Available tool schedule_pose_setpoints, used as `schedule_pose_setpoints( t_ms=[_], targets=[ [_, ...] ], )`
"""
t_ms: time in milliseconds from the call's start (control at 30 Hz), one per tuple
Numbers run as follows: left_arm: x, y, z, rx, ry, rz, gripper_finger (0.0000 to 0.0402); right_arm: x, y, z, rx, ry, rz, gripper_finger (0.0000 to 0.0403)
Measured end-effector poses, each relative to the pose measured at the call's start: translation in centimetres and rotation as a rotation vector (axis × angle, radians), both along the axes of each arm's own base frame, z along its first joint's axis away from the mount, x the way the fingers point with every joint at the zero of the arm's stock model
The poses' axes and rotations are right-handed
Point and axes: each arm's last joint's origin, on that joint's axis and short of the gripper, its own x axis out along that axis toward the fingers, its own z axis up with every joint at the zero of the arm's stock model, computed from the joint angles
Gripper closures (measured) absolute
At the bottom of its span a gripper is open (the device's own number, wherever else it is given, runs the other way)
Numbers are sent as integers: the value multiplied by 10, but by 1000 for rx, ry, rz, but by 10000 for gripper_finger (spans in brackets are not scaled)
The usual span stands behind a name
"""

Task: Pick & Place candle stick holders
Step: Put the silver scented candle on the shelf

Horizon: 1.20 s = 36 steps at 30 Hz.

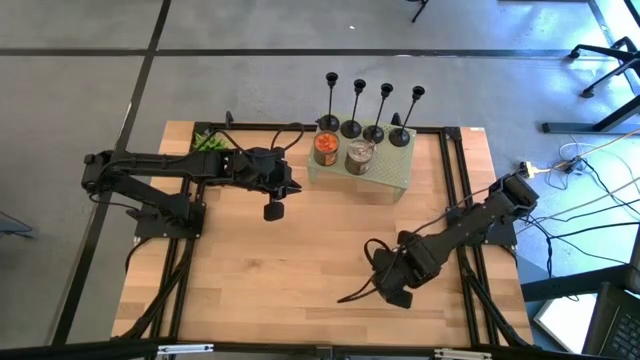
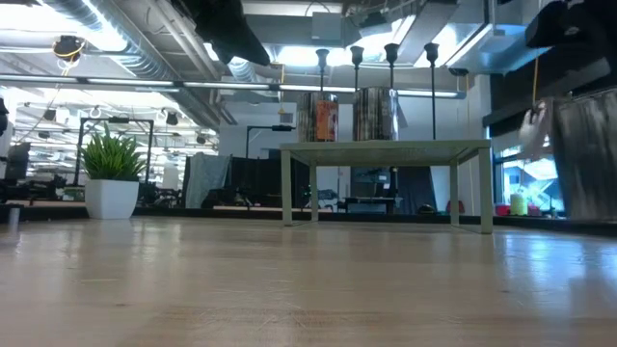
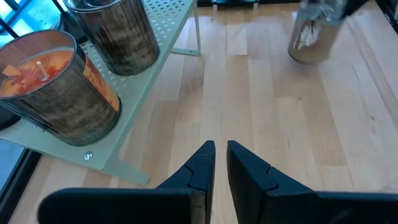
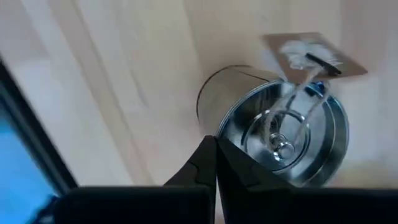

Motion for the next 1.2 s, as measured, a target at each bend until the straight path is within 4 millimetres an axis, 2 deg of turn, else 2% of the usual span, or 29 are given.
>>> schedule_pose_setpoints(
  t_ms=[100, 300, 367, 533, 800, 967, 1200],
  targets=[
    [0, 0, 0, 0, 0, 0, 366, 0, -3, 10, -22, 12, 19, 400],
    [0, 0, 0, 0, 0, 0, 366, 3, -15, 49, -125, -21, 133, 401],
    [0, 0, 0, 0, 0, 0, 366, 2, -21, 63, -193, -28, 169, 401],
    [0, 0, 0, 0, 0, 0, 366, 5, -41, 79, -294, -109, 330, 401],
    [0, 0, 0, 0, 0, 0, 366, 18, -90, 85, -361, -78, 309, 401],
    [0, 0, 0, 0, 0, 0, 366, 24, -120, 87, -383, -65, 220, 401],
    [0, 0, 0, -1, 1, -1, 366, 24, -146, 91, -384, -50, 197, 401]
  ],
)
